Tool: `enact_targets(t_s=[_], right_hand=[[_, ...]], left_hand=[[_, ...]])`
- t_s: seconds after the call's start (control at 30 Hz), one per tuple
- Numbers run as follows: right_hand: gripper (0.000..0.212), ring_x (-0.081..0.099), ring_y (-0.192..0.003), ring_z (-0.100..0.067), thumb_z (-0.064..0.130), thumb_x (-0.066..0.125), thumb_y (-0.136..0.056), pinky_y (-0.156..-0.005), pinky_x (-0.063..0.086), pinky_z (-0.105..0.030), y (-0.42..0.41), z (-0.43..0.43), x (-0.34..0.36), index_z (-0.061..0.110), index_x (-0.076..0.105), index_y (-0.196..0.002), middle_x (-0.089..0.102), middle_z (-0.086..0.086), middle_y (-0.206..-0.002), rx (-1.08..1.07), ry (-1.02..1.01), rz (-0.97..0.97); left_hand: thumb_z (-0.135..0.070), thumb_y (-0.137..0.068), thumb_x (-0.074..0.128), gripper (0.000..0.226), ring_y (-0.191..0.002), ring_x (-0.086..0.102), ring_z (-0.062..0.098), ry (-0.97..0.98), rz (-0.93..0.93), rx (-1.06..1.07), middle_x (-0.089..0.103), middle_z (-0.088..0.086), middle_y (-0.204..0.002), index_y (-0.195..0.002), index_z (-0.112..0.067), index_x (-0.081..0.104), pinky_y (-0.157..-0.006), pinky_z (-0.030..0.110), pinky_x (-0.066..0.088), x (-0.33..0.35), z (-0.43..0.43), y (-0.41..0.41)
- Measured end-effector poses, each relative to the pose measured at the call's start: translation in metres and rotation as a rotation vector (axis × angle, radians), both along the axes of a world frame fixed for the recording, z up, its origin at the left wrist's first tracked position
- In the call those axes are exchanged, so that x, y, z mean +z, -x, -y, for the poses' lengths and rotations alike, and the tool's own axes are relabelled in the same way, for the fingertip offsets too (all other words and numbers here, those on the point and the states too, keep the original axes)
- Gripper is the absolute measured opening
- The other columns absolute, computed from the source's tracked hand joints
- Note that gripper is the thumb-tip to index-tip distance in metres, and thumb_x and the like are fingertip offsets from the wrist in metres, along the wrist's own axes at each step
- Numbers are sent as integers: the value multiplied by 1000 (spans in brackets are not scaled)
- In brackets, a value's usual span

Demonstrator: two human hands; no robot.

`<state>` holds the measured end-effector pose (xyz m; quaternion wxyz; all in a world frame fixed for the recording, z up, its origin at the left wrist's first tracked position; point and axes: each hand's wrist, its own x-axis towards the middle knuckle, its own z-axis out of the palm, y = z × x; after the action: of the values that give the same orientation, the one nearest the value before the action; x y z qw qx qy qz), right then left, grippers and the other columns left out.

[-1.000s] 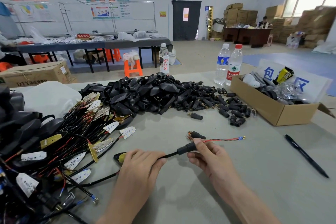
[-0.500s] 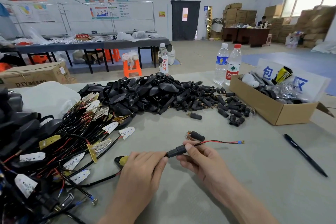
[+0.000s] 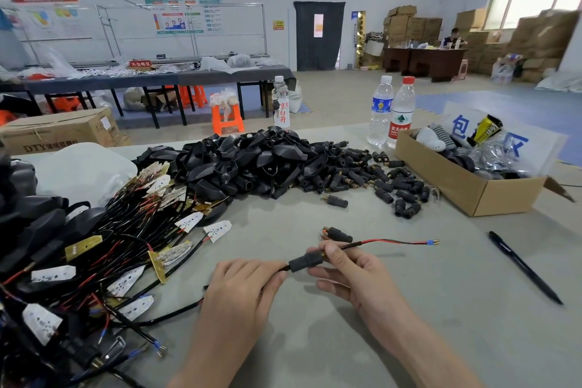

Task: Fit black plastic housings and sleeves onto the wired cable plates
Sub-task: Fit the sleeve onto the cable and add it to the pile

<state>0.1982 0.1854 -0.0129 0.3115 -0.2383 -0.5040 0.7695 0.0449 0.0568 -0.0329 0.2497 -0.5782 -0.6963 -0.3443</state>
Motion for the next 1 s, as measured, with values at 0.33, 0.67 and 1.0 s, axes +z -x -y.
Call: enact_targets(t_s=[0.33,0.67,1.0], right_hand=[[32,68,-73,-13,38,75,-70,-64,57,-25,0,2,1,15,80,-91,75,-1,-87,-77,-75,43],[32,73,-85,-18,36,68,-80,-62,56,-23,-1,-3,2,9,78,-92,77,-7,-94,-151,-157,50],[35,74,-73,-15,37,64,-80,-55,56,-22,-12,-21,8,6,71,-96,77,-6,-85,-370,-81,-24]], left_hand=[[-45,-90,56,29,-74,60,6,36,12,-19,61,-19,-77,-108,-27,70,-79,29,40,3,0,-8],[-45,-96,47,29,-75,62,11,94,-20,49,61,-15,-78,-105,-30,71,-75,30,41,6,1,-8],[-44,-98,42,29,-76,57,11,132,31,117,57,-16,-81,-104,-31,68,-73,31,40,6,5,-3]])
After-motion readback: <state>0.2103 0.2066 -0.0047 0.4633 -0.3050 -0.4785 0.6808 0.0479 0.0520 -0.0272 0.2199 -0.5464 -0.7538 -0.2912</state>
